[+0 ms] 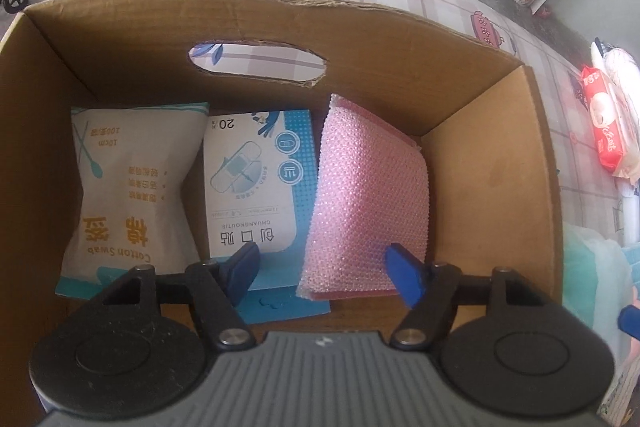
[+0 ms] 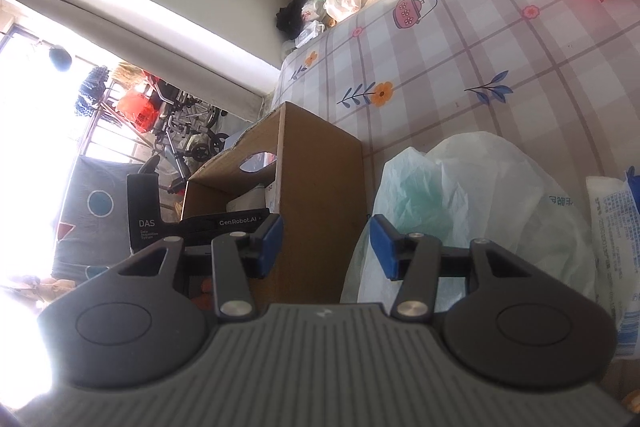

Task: Organize soft objects
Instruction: 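Carry the pink sponge cloth into the cardboard box and release it, then reach the left tool to the blue-and-white wipe pack and grasp it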

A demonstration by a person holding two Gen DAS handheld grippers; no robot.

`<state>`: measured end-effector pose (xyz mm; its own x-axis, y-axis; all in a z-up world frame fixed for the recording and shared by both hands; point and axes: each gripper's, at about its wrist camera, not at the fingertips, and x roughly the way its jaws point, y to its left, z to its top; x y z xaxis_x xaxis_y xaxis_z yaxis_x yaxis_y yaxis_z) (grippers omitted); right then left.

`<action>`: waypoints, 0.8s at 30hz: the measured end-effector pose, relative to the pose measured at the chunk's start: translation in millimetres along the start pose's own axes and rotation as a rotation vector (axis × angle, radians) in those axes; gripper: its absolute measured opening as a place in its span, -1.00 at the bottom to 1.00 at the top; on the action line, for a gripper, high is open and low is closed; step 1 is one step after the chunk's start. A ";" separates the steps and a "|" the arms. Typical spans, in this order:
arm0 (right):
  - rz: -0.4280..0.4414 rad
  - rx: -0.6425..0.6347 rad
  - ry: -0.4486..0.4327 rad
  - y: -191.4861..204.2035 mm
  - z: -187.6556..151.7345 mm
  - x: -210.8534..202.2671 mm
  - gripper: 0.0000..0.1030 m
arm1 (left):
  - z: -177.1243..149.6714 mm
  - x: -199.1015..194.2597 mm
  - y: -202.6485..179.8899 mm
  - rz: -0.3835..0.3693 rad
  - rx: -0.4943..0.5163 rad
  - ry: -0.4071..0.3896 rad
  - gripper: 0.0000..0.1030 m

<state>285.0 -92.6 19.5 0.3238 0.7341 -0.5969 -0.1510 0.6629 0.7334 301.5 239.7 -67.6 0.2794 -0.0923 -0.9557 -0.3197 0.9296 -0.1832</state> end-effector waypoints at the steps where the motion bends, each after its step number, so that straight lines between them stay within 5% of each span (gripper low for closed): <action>1: 0.002 0.001 0.001 -0.5 -0.7 0.0 -0.06 | -0.2 -1.8 3.6 -0.005 -0.016 0.000 0.36; 9: 0.009 0.015 0.006 -8.0 -10.8 -8.5 -0.04 | 0.4 -38.3 19.0 -0.127 -0.155 -0.098 0.10; 14: 0.011 0.037 0.008 -16.7 -16.4 -11.6 -0.04 | -0.6 -13.2 7.9 -0.154 -0.198 -0.032 -0.17; 24: 0.006 0.054 -0.008 -28.6 -18.7 -24.9 -0.04 | 0.9 -2.6 4.9 -0.134 -0.228 -0.063 0.02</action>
<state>263.8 -127.0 7.3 0.3302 0.7366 -0.5902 -0.1022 0.6495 0.7534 300.0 244.8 -65.8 0.3863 -0.1799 -0.9047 -0.4700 0.8055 -0.3609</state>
